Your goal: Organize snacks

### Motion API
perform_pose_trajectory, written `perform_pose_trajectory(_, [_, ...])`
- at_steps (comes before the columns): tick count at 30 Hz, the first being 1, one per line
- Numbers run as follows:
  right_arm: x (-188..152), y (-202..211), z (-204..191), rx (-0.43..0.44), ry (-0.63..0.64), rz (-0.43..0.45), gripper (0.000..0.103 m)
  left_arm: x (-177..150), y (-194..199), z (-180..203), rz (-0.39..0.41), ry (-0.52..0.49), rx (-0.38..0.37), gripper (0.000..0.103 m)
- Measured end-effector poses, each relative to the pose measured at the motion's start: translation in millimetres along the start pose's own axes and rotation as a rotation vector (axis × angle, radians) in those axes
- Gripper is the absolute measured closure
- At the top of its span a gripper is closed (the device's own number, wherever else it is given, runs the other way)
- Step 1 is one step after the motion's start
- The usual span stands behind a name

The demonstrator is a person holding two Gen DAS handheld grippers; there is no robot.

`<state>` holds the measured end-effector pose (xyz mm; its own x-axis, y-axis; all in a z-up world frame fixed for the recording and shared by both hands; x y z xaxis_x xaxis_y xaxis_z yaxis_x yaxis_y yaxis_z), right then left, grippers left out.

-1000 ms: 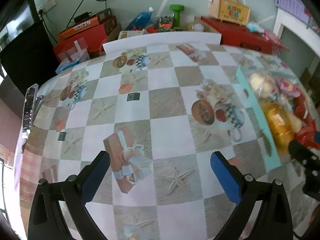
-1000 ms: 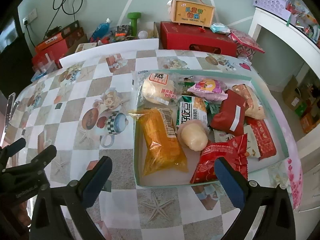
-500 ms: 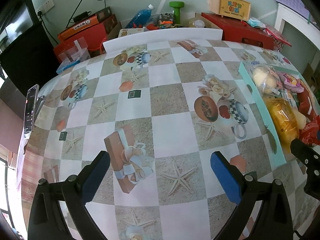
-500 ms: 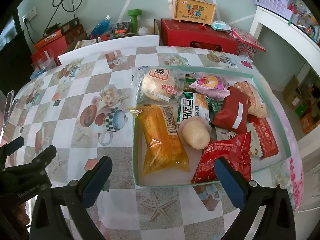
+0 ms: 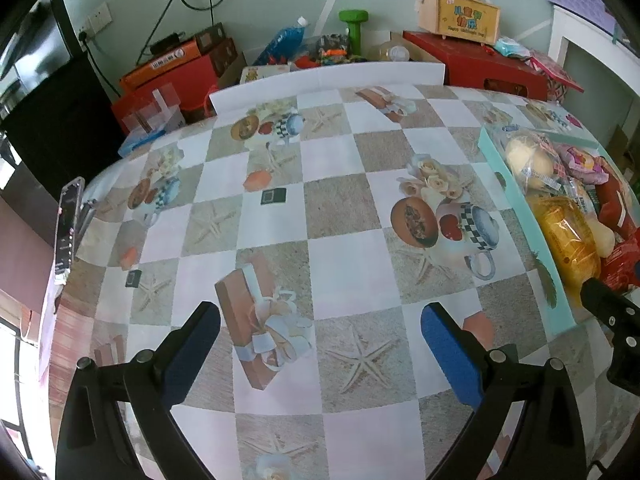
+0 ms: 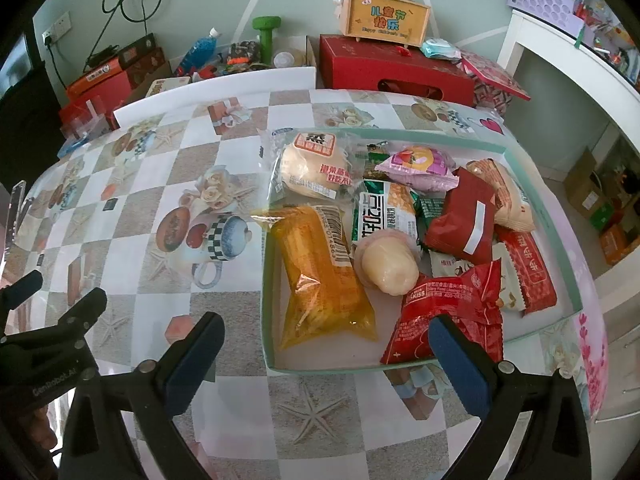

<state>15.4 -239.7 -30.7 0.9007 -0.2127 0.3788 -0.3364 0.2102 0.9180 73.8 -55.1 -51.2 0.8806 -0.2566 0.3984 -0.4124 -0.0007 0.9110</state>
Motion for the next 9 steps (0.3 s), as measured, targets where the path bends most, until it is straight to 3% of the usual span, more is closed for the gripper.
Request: perform_pose_trajectory(9, [-0.6, -1.4, -2.7, -0.004, 0.004, -0.003, 0.0, 2.6, 0.8, 0.1, 0.001, 0.001, -0.043, 0.003])
Point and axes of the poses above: each gripper's, at about its wrist camera, not at the fingertips, and y roughly against the way its jaws point, z to its right, x to its top, the point moved 4 cm from there along -y, roughly the way its jaws point, and after that the axes turned 9 degrees about -z, right-handed, at the moved point
